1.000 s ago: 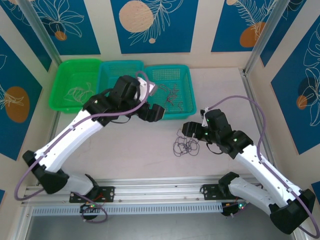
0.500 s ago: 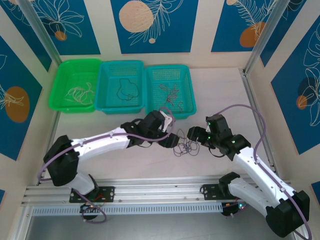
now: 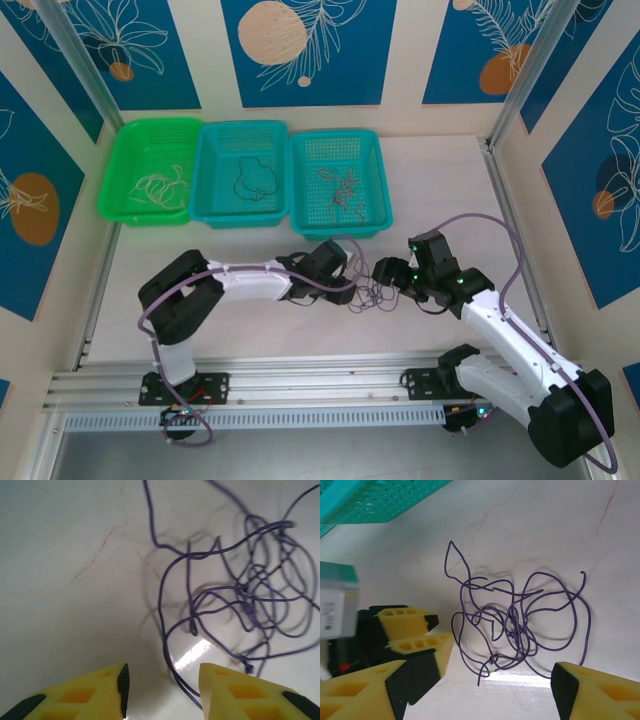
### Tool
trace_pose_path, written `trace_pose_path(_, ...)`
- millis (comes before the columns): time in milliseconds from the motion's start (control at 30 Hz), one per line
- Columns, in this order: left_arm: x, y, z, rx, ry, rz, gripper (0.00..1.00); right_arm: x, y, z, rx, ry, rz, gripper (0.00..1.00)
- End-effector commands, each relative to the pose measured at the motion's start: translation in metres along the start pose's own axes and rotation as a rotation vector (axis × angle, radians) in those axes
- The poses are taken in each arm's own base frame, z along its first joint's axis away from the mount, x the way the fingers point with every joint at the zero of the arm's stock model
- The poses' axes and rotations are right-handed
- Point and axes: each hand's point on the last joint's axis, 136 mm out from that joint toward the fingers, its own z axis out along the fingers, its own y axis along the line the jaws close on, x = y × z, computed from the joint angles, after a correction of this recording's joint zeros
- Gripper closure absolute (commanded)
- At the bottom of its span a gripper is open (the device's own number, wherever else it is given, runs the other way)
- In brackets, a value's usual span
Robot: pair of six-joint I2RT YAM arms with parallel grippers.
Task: Untangle the cables
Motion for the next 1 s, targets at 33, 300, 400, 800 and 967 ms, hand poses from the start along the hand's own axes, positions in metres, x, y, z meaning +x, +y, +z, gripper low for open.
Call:
trace_pose_path(33, -0.004, 0.0, 0.012, -0.019, -0.009, -0.004, 0.61, 0.001, 0.004, 0.001, -0.023, 0.013, 0.014, 0.25)
trace_pose_path(300, 0.005, 0.001, 0.027, -0.01, 0.029, -0.013, 0.86, 0.003, 0.001, 0.009, -0.022, 0.028, 0.019, 0.25)
trace_pose_path(400, 0.003, -0.003, 0.023, 0.005, 0.027, -0.013, 1.0, 0.005, 0.0, 0.015, -0.016, 0.043, 0.023, 0.25)
trace_pose_path(800, -0.005, -0.019, -0.014, 0.086, -0.035, -0.027, 1.0, 0.024, -0.002, 0.08, 0.116, 0.21, 0.052, 0.39)
trace_pose_path(967, -0.012, -0.014, -0.037, 0.07, -0.086, -0.034, 1.0, 0.031, -0.014, 0.105, 0.185, 0.218, 0.072, 0.78)
